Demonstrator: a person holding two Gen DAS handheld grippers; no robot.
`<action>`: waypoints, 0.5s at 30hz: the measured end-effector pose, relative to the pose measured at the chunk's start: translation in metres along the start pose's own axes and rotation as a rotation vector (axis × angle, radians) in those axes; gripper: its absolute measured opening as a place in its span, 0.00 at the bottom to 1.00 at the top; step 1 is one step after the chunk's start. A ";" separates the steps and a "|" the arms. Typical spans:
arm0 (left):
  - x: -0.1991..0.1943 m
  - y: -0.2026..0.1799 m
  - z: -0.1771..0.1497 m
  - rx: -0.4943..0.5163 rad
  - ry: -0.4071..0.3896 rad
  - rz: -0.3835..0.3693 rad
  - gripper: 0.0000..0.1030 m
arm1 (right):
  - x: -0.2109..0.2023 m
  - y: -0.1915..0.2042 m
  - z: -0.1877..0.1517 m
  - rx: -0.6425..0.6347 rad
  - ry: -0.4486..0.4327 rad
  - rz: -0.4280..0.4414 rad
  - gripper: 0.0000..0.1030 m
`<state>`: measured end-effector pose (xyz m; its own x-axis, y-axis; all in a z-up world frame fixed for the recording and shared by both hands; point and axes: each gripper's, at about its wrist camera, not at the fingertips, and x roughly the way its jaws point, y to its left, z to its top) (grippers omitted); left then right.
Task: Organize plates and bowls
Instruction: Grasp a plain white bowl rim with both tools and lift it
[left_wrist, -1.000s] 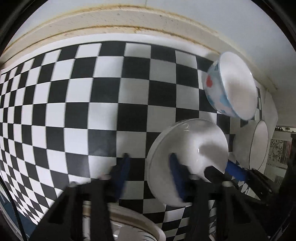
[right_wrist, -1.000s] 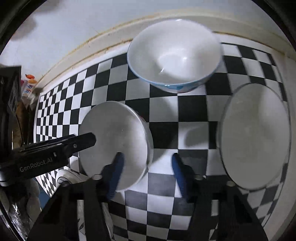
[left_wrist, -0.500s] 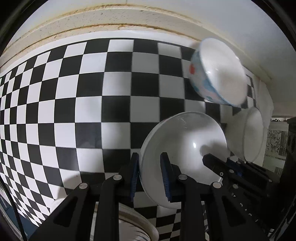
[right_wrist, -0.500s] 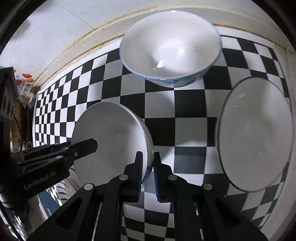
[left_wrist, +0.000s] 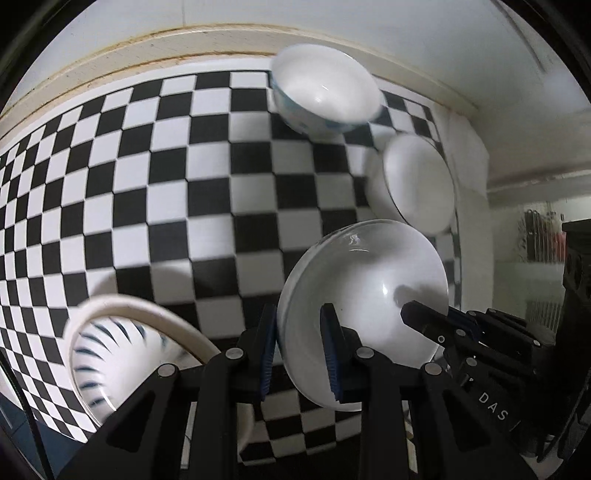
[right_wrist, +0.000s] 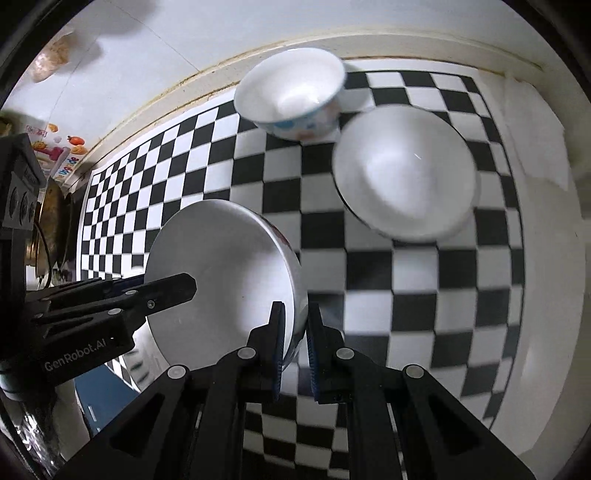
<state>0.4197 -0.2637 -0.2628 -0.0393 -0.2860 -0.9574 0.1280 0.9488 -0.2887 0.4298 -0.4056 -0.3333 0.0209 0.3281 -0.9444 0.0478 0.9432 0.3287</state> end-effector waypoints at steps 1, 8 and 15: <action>0.002 -0.004 -0.008 0.005 0.004 0.001 0.21 | -0.003 -0.003 -0.009 0.003 -0.002 -0.002 0.12; 0.032 -0.007 -0.044 0.010 0.090 0.000 0.21 | 0.003 -0.022 -0.057 0.019 0.029 -0.017 0.12; 0.061 -0.016 -0.054 0.020 0.152 0.018 0.21 | 0.026 -0.042 -0.077 0.045 0.072 -0.019 0.12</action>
<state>0.3617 -0.2896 -0.3166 -0.1866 -0.2441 -0.9516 0.1500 0.9502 -0.2731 0.3513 -0.4322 -0.3722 -0.0520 0.3149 -0.9477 0.0929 0.9464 0.3094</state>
